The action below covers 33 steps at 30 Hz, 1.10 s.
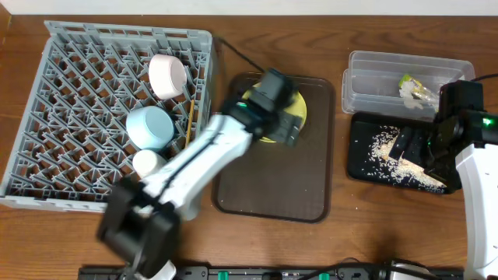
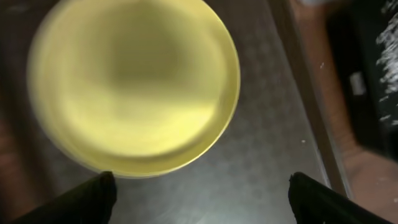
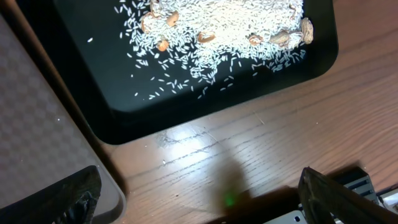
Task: Sort waste into correct bins and load items into the dishwasher
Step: 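Reach the left gripper to the tray and grasp the yellow plate edge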
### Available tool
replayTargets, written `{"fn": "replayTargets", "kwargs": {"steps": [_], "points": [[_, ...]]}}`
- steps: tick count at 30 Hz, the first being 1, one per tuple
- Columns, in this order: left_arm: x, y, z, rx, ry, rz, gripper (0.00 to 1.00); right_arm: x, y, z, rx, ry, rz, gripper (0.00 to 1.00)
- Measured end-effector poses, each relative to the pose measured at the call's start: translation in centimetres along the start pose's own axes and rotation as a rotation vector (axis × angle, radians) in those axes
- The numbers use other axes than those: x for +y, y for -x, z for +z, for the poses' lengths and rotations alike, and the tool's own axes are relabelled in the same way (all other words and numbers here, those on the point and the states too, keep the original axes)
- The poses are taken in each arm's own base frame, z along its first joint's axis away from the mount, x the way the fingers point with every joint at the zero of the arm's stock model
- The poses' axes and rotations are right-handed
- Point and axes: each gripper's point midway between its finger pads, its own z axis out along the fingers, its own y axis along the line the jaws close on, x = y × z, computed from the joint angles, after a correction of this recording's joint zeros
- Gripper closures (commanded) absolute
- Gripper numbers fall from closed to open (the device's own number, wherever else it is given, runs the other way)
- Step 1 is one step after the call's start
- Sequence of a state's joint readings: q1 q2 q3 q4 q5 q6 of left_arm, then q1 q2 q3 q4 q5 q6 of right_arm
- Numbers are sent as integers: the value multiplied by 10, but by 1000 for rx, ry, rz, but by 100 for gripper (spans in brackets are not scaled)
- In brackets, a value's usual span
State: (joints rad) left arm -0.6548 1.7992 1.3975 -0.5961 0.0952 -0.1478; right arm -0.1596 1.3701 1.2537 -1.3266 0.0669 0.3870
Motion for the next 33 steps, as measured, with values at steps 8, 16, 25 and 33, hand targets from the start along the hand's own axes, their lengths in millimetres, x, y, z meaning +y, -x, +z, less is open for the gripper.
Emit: {"fn": "replayTargets", "kwargs": {"steps": [8,16,25,33], "points": [[-17,-28,69,82,116,196,23,0,-1,0,3,3,-1,1],[-5,-36,92,108,204,281,41,0,-1,0,5,2,-1,1],[5,-39,100,120,259,300,76,1,-2,0,7,4,-1,1],[12,-39,99,122,315,341,92,0,-2,0,11,3,-2,1]]}}
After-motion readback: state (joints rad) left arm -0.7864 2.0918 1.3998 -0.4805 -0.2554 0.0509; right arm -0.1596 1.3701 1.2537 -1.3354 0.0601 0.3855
